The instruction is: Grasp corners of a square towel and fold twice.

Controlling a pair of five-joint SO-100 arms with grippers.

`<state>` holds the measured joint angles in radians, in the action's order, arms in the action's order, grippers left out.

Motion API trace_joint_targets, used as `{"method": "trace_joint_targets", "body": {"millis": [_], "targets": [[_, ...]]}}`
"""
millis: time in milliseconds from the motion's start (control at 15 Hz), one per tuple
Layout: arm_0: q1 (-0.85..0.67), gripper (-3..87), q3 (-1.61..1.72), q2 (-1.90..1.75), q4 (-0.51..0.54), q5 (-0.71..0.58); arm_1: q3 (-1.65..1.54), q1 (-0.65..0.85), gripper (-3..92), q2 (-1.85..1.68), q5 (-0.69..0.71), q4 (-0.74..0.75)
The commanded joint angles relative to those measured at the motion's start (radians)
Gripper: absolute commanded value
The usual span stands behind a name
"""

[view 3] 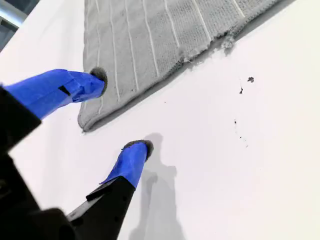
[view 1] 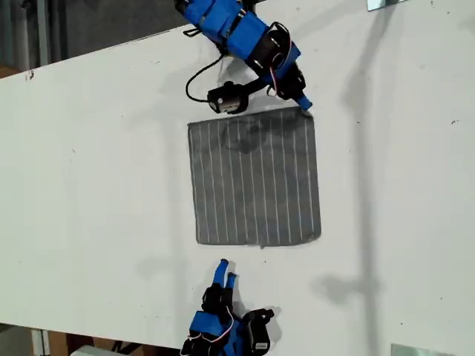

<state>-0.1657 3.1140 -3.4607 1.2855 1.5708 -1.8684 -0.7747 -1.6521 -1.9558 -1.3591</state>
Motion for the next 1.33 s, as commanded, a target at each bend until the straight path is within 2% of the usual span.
{"method": "trace_joint_targets", "body": {"millis": [0, 267, 600, 733, 933, 1067, 1267], "targets": [[-0.009, 24.0, 0.006, -0.008, -0.020, -0.005, 0.147, -0.005, 27.0, 0.109, 0.038, 0.041], [-0.002, 23.9, 0.008, -0.008, -0.020, -0.005, 0.170, 0.066, 31.3, 0.206, 0.121, 0.094], [0.017, 23.8, 0.008, -0.008, -0.021, 0.002, -0.044, 0.126, 35.1, 0.132, 0.141, 0.210], [0.020, 23.6, 0.008, -0.008, -0.021, 0.002, -0.164, 0.135, 34.6, 0.078, 0.141, 0.304], [0.031, 23.6, 0.008, -0.008, -0.023, 0.011, -0.331, 0.144, 25.8, 0.015, 0.129, 0.449], [0.061, 23.6, 0.009, -0.008, -0.029, 0.026, -0.339, 0.140, 13.6, 0.038, 0.129, 0.506], [0.147, 23.9, 0.008, -0.006, -0.021, 0.098, -0.288, 0.149, 2.3, 0.114, 0.156, 0.546]]}}
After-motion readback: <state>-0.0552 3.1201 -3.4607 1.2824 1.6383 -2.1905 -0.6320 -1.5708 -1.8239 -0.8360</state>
